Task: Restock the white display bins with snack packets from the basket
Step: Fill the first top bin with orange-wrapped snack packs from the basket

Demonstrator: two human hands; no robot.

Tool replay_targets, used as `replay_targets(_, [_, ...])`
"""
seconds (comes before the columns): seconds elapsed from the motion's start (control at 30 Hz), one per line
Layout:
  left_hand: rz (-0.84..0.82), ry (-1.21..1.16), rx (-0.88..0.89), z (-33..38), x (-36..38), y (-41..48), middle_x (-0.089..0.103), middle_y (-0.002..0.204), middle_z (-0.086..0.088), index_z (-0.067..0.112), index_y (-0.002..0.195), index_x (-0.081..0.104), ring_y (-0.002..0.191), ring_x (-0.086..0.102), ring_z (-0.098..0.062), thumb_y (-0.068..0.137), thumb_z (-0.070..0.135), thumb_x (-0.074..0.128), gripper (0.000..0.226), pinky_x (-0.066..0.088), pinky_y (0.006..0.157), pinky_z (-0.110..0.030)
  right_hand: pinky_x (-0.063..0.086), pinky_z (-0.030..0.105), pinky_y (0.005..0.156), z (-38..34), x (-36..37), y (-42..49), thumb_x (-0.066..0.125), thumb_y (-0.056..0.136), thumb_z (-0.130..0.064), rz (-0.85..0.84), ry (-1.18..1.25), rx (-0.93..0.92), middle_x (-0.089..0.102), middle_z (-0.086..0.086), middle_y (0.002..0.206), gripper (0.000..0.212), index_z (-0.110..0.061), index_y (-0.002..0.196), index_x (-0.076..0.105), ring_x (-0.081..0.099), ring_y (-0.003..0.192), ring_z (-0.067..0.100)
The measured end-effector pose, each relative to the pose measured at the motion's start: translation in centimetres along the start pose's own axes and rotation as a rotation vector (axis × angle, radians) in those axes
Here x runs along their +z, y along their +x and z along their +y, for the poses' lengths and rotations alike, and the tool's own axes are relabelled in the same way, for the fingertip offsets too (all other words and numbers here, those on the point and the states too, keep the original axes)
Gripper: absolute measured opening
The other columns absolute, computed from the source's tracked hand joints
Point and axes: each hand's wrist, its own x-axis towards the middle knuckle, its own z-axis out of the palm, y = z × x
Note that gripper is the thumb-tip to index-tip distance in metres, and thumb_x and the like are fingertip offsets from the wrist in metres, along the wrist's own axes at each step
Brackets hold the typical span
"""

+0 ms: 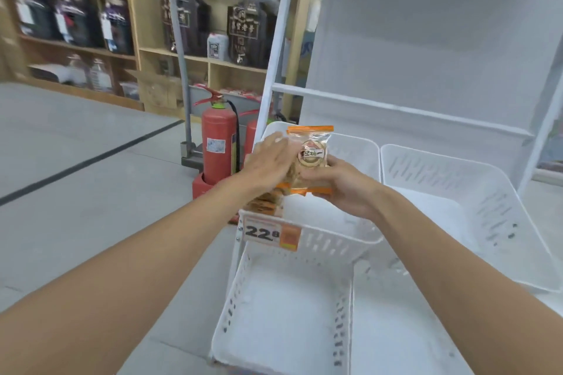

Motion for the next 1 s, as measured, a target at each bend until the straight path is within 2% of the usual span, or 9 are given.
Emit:
replay_targets(0.1, [0.062,0.237,0.041,-4.2,-1.0,3.5,0.017,0.162,0.003,0.04,0.149,0.028,0.148,0.014,-0.024,0.083,0.072,0.021,0.075,0.013,0.117,-0.053,0.053,0.028,0.071,1.6,-2.6,5.4,0.082,0.066,-0.008,0.19,-0.083,-0.054,0.068,0.013,0.116,0.074,-0.007,0.131,0.045,0.068,0.096,0.026])
replay_targets(0.23, [0.035,0.161,-0.068,-9.3,-0.8,5.3,0.007,0.164,0.003,0.041,0.152,0.019,0.15,0.006,-0.026,0.088,0.06,0.058,0.078,0.012,0.119,-0.054,0.055,0.019,0.069,3.7,-2.4,10.7,0.078,0.074,0.0,0.334,-0.259,-0.134,0.063,0.005,0.106,0.067,-0.011,0.125,0.037,0.064,0.087,0.011])
replay_targets(0.33, [0.036,-0.019,-0.019,-10.6,-0.2,6.0,0.016,0.16,0.006,0.04,0.151,0.021,0.146,0.018,-0.023,0.086,0.038,0.071,0.082,0.022,0.118,-0.05,0.052,0.024,0.088,5.3,-0.4,13.4,0.072,0.078,-0.028,0.199,-0.437,-0.117,0.059,-0.001,0.121,0.071,-0.03,0.135,0.03,0.059,0.107,0.016])
replay_targets(0.47, [0.045,-0.121,0.051,-11.4,0.3,6.5,0.031,0.15,0.005,0.039,0.147,0.029,0.137,0.035,-0.019,0.086,0.022,0.073,0.077,0.035,0.113,-0.049,0.038,0.028,0.104,5.6,0.4,14.3,0.042,0.09,-0.019,0.033,-0.417,-0.026,0.041,-0.003,0.144,0.07,-0.03,0.152,0.012,0.043,0.128,0.016])
replay_targets(0.57, [0.043,-0.182,0.043,-11.9,0.5,6.6,0.043,0.141,0.001,0.043,0.138,0.038,0.127,0.048,-0.019,0.082,0.021,0.075,0.071,0.047,0.102,-0.05,0.032,0.046,0.112,6.0,-1.1,14.9,0.042,0.062,-0.045,0.078,-0.554,0.035,0.043,0.005,0.144,0.082,-0.047,0.142,0.032,0.041,0.13,0.027])
replay_targets(0.63, [0.06,-0.198,0.033,-11.9,0.5,6.5,0.049,0.135,0.0,0.042,0.134,0.042,0.119,0.053,-0.017,0.082,0.021,0.075,0.066,0.051,0.097,-0.048,0.042,0.036,0.097,6.1,-1.9,14.5,0.047,0.07,-0.047,0.092,-0.603,0.075,0.05,0.005,0.129,0.061,-0.051,0.131,0.045,0.048,0.114,0.025])
replay_targets(0.77, [0.077,-0.197,0.017,-11.6,0.6,6.1,0.05,0.133,-0.001,0.037,0.135,0.043,0.116,0.055,-0.018,0.082,0.019,0.073,0.063,0.051,0.096,-0.048,0.049,0.027,0.085,5.6,-1.4,12.5,0.057,0.093,-0.004,-0.047,-0.333,-0.003,0.067,0.004,0.112,0.047,-0.036,0.126,0.051,0.062,0.101,0.021])
replay_targets(0.87, [0.075,-0.188,0.003,-11.3,0.5,5.8,0.049,0.135,-0.001,0.037,0.135,0.044,0.117,0.054,-0.019,0.081,0.019,0.074,0.064,0.051,0.097,-0.048,0.051,0.025,0.088,4.6,-0.8,11.6,0.057,0.092,0.002,-0.046,-0.168,-0.014,0.066,0.001,0.114,0.051,-0.039,0.117,0.039,0.064,0.104,0.016])
replay_targets(1.0, [0.076,-0.222,0.05,-10.9,0.7,5.6,0.055,0.126,-0.002,0.037,0.124,0.044,0.102,0.06,-0.011,0.085,0.01,0.07,0.053,0.053,0.084,-0.03,0.033,0.036,0.112,4.8,0.9,11.3,0.058,0.093,-0.042,-0.032,-0.299,0.024,0.034,-0.005,0.151,0.088,-0.032,0.154,-0.004,0.04,0.134,0.017])
